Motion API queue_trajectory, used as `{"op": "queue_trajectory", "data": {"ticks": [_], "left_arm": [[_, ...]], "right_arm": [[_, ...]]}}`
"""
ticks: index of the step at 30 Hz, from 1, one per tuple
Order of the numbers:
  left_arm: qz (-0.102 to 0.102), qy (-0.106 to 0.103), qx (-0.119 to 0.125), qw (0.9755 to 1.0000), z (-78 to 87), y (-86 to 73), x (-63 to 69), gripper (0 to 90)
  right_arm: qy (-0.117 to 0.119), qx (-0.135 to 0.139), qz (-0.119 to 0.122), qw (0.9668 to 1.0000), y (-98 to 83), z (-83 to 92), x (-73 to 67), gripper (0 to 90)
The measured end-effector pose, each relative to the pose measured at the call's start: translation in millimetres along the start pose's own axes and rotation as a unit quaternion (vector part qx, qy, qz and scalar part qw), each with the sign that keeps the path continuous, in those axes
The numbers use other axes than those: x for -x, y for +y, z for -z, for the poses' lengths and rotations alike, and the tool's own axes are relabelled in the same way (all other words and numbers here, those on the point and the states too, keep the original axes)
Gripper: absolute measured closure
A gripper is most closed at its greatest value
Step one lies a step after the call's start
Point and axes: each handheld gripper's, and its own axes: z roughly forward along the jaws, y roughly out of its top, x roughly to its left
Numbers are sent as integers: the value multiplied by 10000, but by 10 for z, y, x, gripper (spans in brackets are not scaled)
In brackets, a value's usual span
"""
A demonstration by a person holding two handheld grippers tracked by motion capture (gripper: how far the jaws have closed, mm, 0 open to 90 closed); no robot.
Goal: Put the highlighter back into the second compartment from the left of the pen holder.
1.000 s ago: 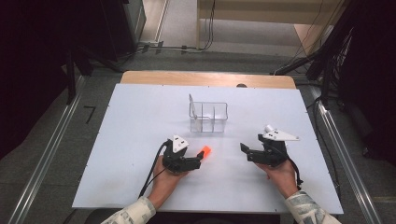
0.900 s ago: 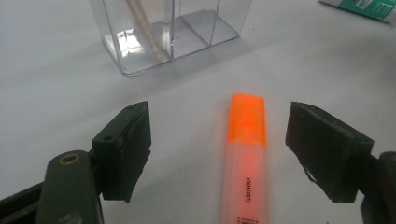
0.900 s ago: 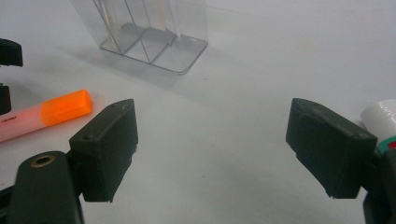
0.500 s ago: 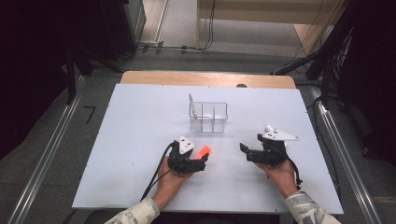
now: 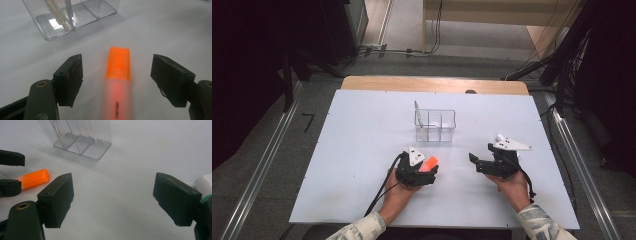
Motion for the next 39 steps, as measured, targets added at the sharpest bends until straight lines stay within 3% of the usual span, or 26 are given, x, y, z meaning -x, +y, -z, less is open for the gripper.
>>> {"op": "queue_trajectory", "data": {"ticks": [11,39], "left_arm": [[-94,7,-41,9999,-57,-2,38,294],[-122,-76,-287,9995,-151,23,40,516]], "right_arm": [[3,-7,4,10000,-1,-3,4,158],[29,-54,-8,10000,-7,-12,-1,170]]}}
